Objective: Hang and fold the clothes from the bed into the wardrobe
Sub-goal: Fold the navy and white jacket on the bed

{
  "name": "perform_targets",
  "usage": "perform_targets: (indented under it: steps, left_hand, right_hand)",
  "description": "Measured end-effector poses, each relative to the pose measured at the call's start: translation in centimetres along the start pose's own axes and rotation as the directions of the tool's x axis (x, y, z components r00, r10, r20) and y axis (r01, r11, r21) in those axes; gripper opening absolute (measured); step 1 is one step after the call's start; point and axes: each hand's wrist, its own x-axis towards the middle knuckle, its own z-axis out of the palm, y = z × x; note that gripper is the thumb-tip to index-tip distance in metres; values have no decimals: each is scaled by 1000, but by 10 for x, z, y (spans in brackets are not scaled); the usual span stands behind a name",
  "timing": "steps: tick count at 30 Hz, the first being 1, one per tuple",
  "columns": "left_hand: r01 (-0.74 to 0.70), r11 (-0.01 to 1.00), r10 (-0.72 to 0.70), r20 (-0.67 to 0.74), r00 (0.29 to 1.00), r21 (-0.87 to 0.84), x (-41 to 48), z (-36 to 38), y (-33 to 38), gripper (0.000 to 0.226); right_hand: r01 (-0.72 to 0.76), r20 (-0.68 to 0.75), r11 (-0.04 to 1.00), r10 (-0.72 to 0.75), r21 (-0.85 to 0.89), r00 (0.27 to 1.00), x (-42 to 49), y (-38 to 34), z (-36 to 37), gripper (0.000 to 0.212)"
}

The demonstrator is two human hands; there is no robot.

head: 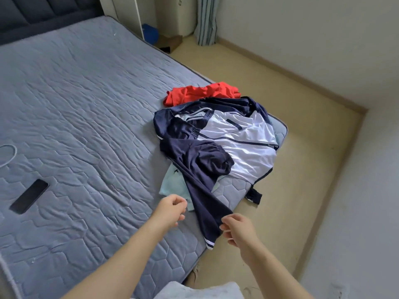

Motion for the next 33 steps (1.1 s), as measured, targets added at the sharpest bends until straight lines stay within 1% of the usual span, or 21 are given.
perform_targets:
  steps: [4,9,13,15,21,24,26,27,28,30,31,33]
  left_hand:
    - [58,998,-58,-45,997,-13,37,9,29,16]
    - [143,984,-157,-141,978,-105,92,22,49,11]
    - [256,947,-295,-214,931,-194,134,40,54,13]
    - [297,929,-345,-229,910,-221,158,50,55,15]
    - [340,917,-383,-225,896,-207,237,74,56,18]
    - [357,909,-401,-218,890,-217,267,85,48,18]
    - [385,897,-428,-205,881,-216,282,91,37,17]
    - [398,893,-437,-197,877,-211,289,94,30,16]
    - [399,893,-438,-201,876,-207,297,96,24,14]
    - [391,912,-410,-254,876,-125,317,96,11,8]
    - [382,923,-380,-295,877,-51,323,95,9,9]
    - [361,928,-298,-399,867,91,335,93,3,28]
  right_hand:
    - [-39,74,999,41,-25,996,44,-34,-5,13]
    - [-40,133,973,71,-228,989,122,-74,-18,10]
    - [-44,161,940,104,-339,981,191,-104,-34,9]
    - [-42,168,919,117,-393,979,225,-116,-36,9]
    - [-96,193,890,200,-445,961,319,-131,-22,12]
    - [-40,188,871,150,-489,971,360,-126,-15,13]
    - [-15,130,862,93,-507,987,385,-119,-14,10]
    - [-13,99,859,75,-512,992,397,-116,-15,21]
    - [-18,72,857,65,-514,995,410,-113,-15,40]
    - [-48,32,848,77,-528,997,434,-108,-12,71]
    - [-65,29,855,93,-515,995,441,-109,-10,81]
    - [-84,70,891,128,-446,989,452,-105,-4,89]
